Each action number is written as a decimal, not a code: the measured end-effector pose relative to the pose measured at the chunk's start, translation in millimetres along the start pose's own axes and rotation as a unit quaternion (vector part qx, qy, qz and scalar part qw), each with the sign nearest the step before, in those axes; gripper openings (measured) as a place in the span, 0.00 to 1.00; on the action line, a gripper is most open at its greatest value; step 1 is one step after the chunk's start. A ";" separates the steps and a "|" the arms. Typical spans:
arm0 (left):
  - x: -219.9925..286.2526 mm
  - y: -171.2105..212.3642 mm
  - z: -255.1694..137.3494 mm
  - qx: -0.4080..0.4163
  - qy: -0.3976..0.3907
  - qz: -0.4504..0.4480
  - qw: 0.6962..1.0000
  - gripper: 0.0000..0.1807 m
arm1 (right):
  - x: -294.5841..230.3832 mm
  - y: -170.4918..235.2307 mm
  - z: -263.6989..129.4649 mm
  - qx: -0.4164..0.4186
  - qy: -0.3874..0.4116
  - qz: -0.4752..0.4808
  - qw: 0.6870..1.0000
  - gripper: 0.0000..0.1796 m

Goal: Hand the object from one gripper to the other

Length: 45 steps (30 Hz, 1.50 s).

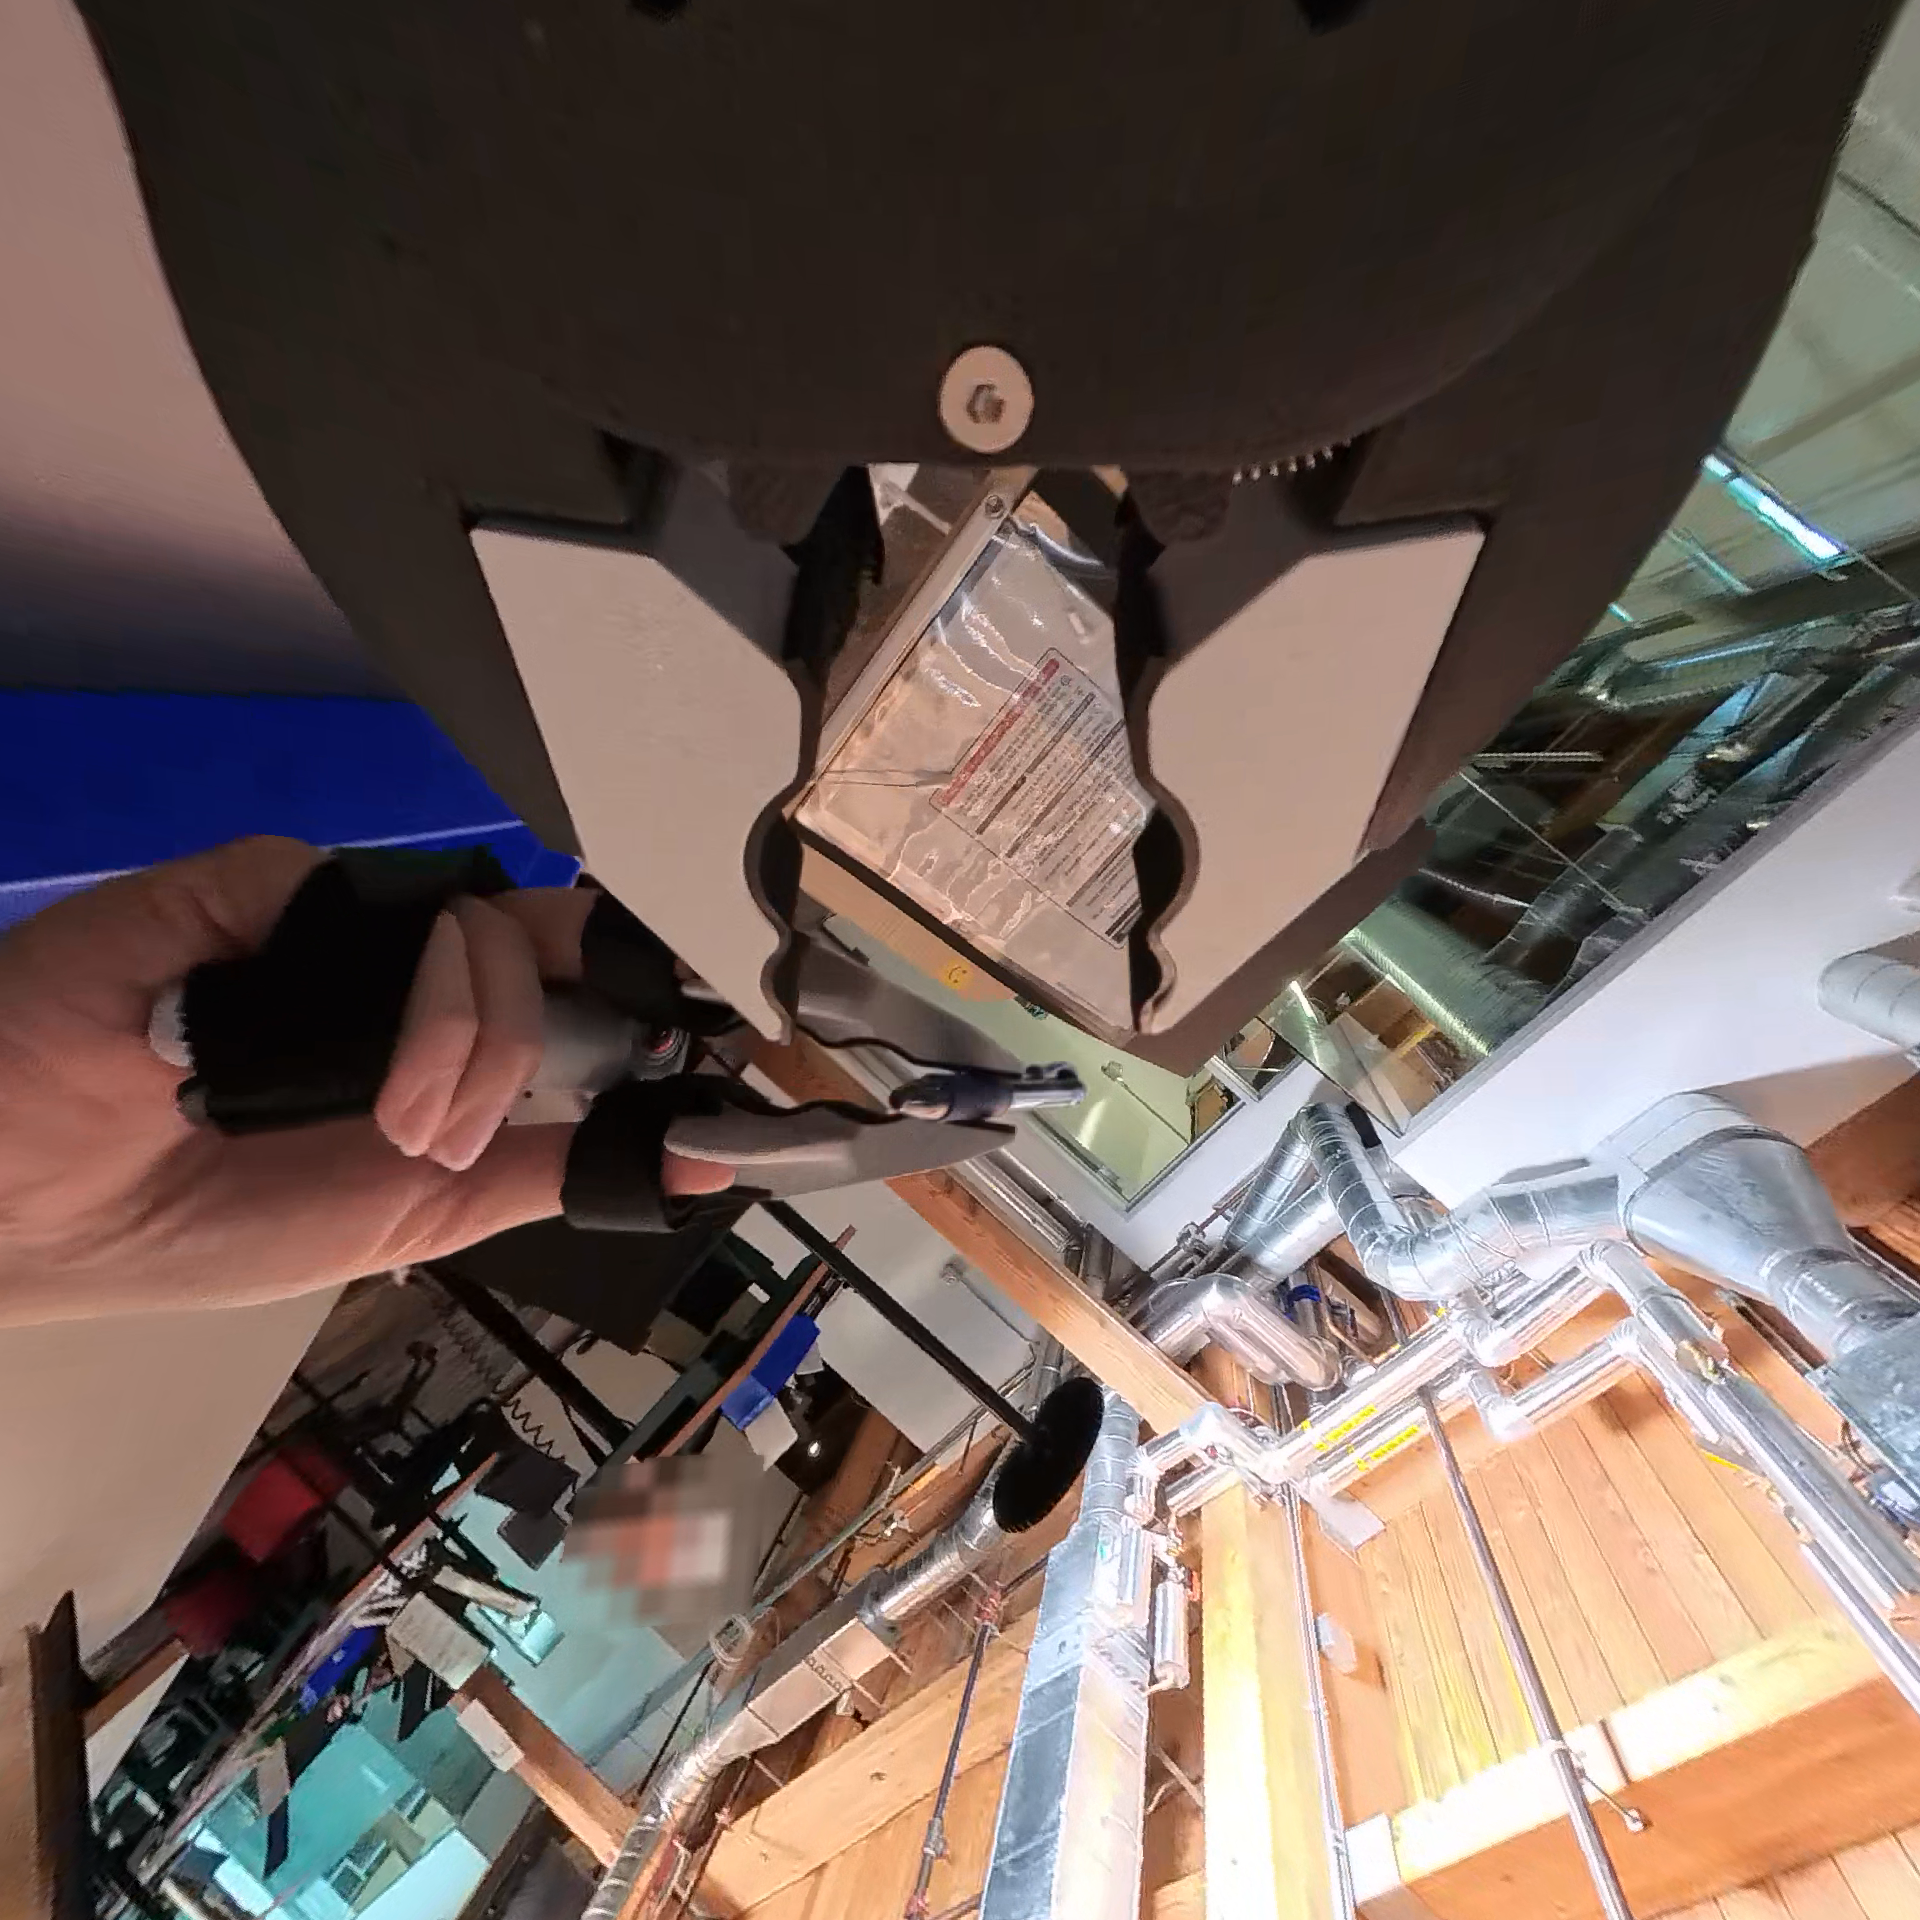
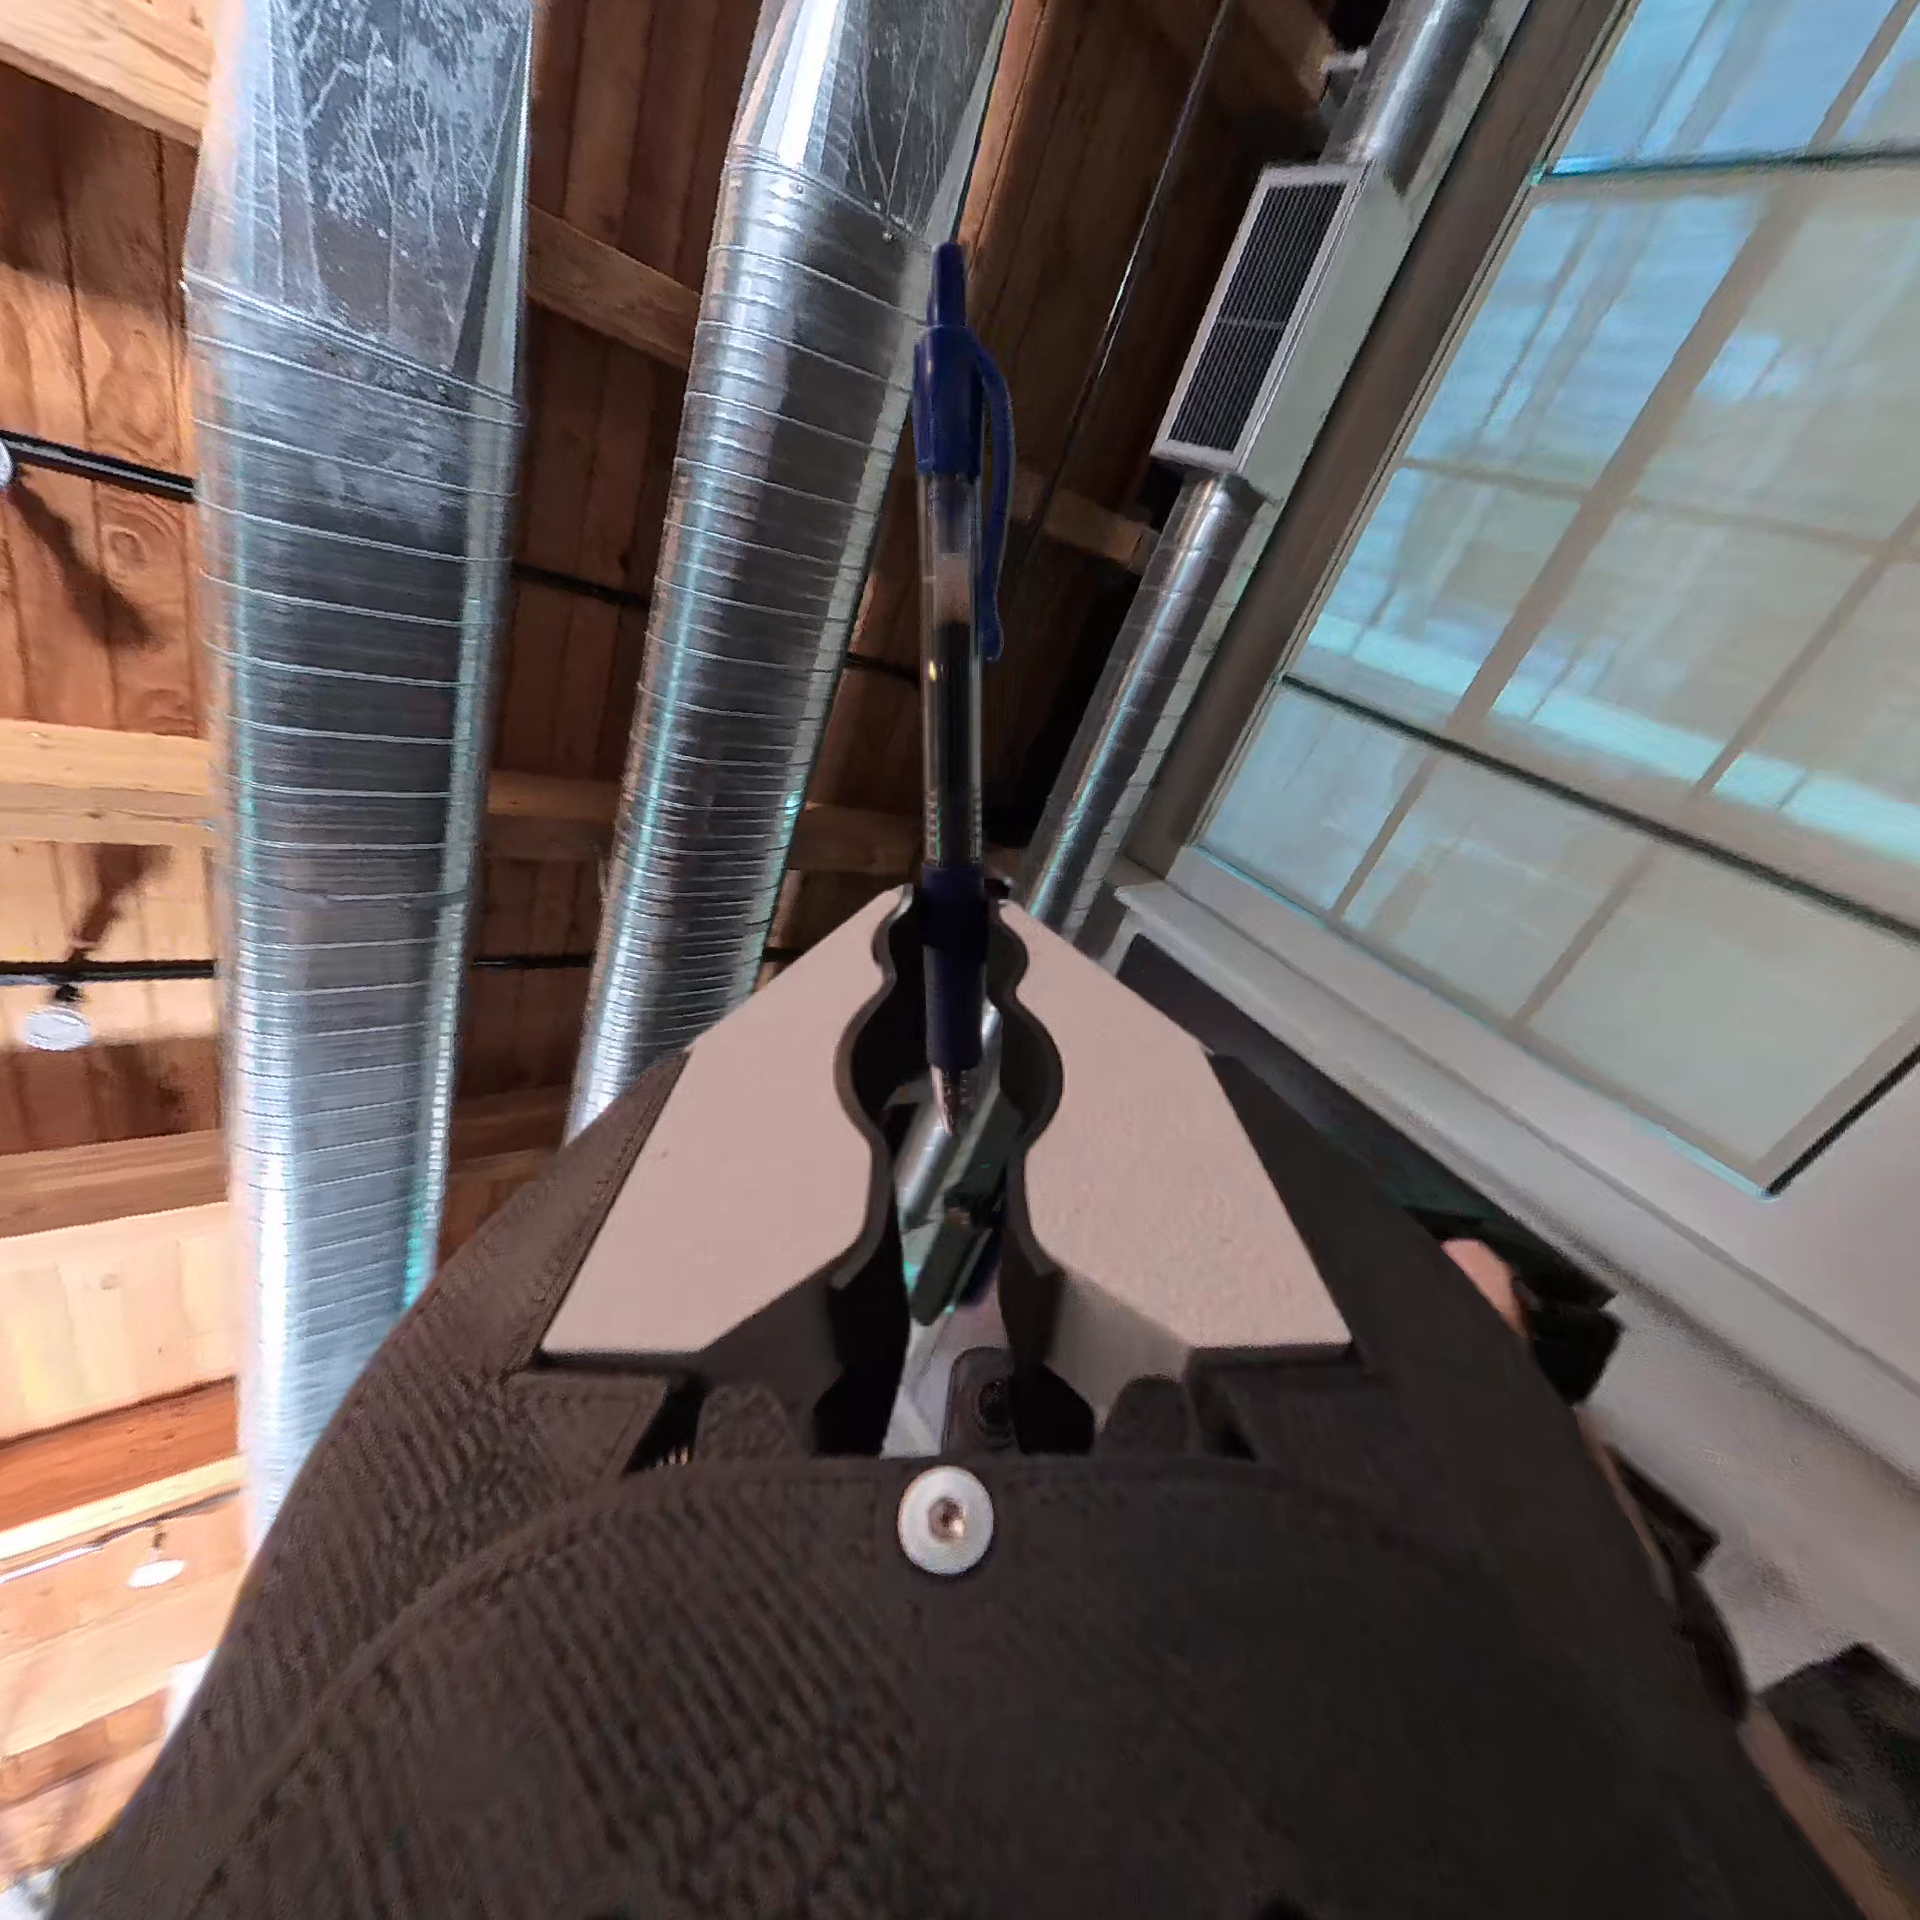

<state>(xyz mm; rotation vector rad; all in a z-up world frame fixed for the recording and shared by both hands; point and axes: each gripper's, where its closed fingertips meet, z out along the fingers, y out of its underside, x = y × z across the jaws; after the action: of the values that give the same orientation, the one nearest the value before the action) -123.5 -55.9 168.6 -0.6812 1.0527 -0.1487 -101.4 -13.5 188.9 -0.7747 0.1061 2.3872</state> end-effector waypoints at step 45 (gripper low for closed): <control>-84.3 -35.3 -57.5 0.104 0.101 -0.459 0.876 0.04 | 12.8 40.9 -7.9 -0.331 0.307 -0.863 0.227 0.12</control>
<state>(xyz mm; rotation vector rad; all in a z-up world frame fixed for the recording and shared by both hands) -207.3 -73.5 234.4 -0.9368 0.8133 -1.1666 -129.3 -41.6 170.8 -1.0543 -0.9824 -0.3040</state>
